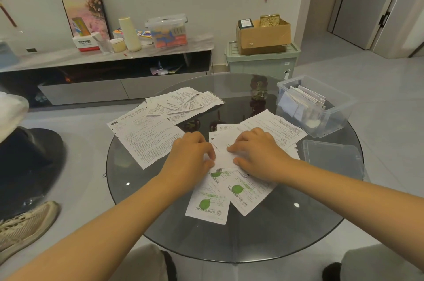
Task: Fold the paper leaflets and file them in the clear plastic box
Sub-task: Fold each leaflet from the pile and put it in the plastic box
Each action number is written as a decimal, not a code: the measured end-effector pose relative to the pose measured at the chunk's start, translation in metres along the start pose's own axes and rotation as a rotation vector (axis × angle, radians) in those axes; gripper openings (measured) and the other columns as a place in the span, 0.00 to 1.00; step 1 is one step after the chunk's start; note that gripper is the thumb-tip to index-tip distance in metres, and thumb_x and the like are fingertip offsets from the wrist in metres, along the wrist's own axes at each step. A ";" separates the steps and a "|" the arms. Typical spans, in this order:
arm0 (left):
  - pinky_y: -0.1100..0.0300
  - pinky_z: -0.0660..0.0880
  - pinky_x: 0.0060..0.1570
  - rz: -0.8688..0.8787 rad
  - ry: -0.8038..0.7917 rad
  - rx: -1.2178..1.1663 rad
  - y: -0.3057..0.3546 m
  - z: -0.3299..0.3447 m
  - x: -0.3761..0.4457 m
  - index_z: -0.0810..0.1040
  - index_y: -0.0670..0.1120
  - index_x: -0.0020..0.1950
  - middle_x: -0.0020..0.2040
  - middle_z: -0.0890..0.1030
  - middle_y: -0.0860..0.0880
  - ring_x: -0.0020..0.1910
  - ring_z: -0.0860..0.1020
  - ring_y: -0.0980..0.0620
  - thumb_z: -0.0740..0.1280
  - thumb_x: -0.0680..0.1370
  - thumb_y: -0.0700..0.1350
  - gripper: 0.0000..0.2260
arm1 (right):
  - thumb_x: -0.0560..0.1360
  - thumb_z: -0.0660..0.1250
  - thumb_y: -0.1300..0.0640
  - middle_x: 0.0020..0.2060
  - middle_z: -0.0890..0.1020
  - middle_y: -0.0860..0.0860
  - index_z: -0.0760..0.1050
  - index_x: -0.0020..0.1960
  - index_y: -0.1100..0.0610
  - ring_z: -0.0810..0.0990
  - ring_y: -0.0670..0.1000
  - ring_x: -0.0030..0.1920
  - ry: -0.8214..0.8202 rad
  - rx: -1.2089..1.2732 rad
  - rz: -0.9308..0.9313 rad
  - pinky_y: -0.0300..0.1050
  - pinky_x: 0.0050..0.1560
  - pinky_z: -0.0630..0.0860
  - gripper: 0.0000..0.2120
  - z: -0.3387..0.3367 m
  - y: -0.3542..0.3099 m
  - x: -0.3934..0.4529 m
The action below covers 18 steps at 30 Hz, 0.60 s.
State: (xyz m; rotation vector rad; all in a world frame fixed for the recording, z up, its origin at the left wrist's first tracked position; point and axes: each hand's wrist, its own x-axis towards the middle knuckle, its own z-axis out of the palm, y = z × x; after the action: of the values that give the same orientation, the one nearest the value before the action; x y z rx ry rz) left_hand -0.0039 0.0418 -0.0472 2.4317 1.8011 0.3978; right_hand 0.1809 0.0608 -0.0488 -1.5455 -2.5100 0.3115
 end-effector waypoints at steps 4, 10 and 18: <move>0.62 0.70 0.52 -0.011 -0.080 -0.084 0.003 0.002 -0.002 0.77 0.54 0.54 0.49 0.71 0.58 0.51 0.71 0.57 0.67 0.75 0.56 0.11 | 0.77 0.60 0.45 0.60 0.70 0.47 0.68 0.68 0.48 0.63 0.50 0.62 -0.037 -0.007 0.009 0.46 0.61 0.58 0.21 -0.001 -0.002 0.000; 0.63 0.71 0.52 -0.030 -0.090 -0.150 0.005 0.003 -0.003 0.78 0.54 0.54 0.50 0.70 0.59 0.50 0.70 0.60 0.70 0.73 0.55 0.11 | 0.73 0.68 0.46 0.50 0.77 0.47 0.74 0.53 0.52 0.71 0.49 0.52 -0.102 0.178 0.138 0.45 0.54 0.68 0.13 -0.003 -0.007 0.002; 0.61 0.73 0.52 -0.141 0.019 -0.356 0.008 0.002 -0.003 0.77 0.53 0.52 0.52 0.72 0.56 0.50 0.72 0.59 0.73 0.71 0.54 0.13 | 0.76 0.65 0.54 0.44 0.80 0.49 0.77 0.48 0.51 0.77 0.46 0.39 -0.074 0.560 0.211 0.36 0.32 0.72 0.03 -0.015 -0.011 -0.003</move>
State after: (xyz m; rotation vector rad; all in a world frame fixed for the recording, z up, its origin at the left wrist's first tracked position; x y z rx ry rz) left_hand 0.0031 0.0365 -0.0480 2.0554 1.7215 0.6662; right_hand 0.1767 0.0547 -0.0319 -1.5644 -2.0444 1.0160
